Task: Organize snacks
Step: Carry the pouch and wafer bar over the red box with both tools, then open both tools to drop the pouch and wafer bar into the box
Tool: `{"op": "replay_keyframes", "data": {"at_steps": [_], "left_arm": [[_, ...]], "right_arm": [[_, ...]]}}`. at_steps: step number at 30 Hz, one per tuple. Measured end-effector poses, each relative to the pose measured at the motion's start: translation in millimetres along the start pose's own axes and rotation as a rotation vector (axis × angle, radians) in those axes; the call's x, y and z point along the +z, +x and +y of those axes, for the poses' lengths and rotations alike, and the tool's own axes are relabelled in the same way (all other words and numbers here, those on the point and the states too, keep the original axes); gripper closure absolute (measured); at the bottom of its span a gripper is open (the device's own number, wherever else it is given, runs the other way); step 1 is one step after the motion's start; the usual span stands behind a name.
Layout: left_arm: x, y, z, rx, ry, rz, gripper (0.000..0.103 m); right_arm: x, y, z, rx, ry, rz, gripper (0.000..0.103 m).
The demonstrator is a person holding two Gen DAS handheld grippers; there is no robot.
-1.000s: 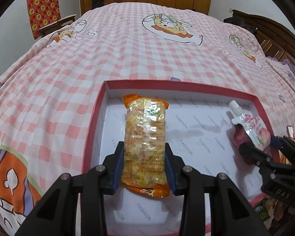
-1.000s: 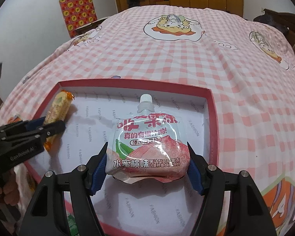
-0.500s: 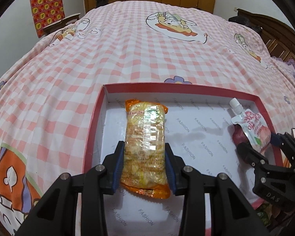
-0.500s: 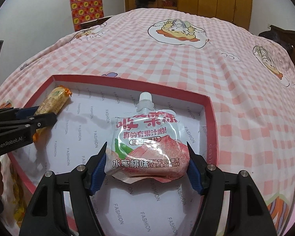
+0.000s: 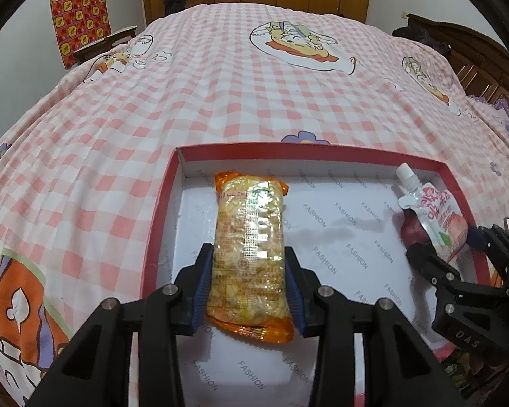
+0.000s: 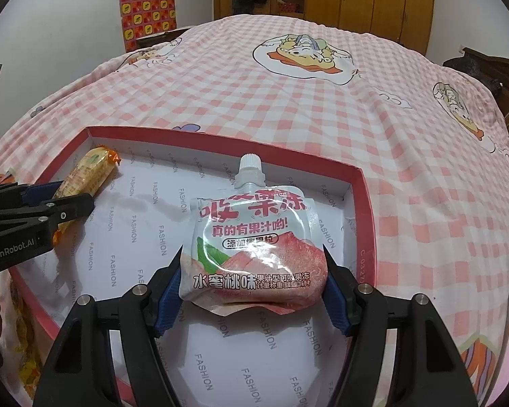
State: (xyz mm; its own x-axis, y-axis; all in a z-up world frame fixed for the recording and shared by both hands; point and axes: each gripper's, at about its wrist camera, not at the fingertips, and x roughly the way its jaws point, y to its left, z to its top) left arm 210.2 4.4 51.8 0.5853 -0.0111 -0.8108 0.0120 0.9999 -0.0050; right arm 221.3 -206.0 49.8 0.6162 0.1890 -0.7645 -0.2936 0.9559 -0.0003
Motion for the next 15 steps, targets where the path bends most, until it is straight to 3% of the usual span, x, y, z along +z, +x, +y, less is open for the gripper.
{"op": "replay_keyframes", "data": {"at_steps": [4, 8, 12, 15], "left_arm": [[-0.3, -0.7, -2.4, -0.004, -0.002, -0.007, 0.057], [-1.1, -1.7, -9.2, -0.034, 0.007, -0.031, 0.035], [-4.1, -2.0, -21.7, 0.006, 0.058, -0.041, 0.025], [-5.9, -4.5, -24.0, -0.001, 0.061, -0.047, 0.025]], "right_arm": [[0.8, 0.7, 0.4, -0.002, 0.003, -0.004, 0.033], [0.6, -0.1, 2.0, 0.001, 0.002, -0.012, 0.031], [-0.4, -2.4, 0.9, 0.013, 0.004, -0.019, 0.031], [-0.7, -5.1, 1.0, 0.032, 0.006, -0.022, 0.025]]}}
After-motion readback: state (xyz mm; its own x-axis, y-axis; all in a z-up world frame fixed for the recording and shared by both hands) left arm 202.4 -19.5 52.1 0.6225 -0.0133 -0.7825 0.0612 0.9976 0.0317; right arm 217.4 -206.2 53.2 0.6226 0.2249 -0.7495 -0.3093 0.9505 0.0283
